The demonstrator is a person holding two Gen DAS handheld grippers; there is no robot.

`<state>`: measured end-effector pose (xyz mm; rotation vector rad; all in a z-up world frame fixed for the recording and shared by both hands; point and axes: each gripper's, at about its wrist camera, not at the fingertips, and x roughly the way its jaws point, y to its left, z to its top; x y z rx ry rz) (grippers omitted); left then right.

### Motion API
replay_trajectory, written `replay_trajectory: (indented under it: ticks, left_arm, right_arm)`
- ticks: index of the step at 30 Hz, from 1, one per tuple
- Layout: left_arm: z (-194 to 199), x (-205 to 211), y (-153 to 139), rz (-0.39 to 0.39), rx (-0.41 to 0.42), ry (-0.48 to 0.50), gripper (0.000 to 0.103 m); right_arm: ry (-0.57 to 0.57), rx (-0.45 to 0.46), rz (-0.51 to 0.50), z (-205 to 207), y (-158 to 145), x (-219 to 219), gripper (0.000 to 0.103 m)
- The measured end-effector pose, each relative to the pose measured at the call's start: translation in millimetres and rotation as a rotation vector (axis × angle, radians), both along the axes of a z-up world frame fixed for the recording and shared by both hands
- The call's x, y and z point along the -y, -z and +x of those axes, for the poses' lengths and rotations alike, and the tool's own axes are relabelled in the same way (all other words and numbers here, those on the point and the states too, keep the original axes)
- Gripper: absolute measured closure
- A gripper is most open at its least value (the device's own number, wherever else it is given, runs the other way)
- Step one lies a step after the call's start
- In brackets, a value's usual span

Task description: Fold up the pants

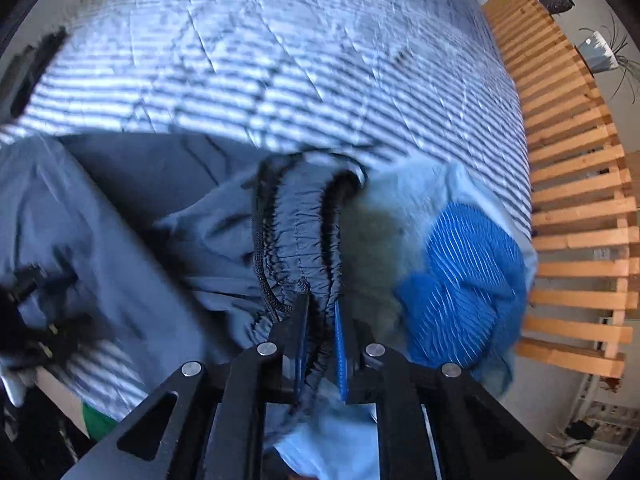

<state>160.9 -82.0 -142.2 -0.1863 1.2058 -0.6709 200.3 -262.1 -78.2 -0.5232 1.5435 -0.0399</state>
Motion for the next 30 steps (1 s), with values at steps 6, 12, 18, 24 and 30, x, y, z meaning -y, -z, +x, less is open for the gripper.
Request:
replay_trajectory:
  ticks: [6, 12, 18, 24, 30]
  left_arm:
    - [9, 1, -6, 0.024, -0.024, 0.012, 0.044]
    - [17, 2, -15, 0.043, -0.015, 0.011, 0.044]
    - [26, 0, -28, 0.055, 0.012, -0.012, 0.044]
    - [28, 5, -32, 0.108, 0.033, 0.004, 0.044]
    - [35, 14, -21, 0.159, 0.037, 0.035, 0.044]
  right_arm:
    - [0.061, -0.007, -0.138, -20, 50, 40, 0.090]
    - [0.087, 0.167, 0.165, -68, -9, 55, 0.070]
    - [0.143, 0.054, 0.386, -126, 22, 51, 0.063]
    - [0.207, -0.020, 0.562, -127, 55, 37, 0.063]
    - [0.320, -0.014, 0.681, -113, 64, 28, 0.073]
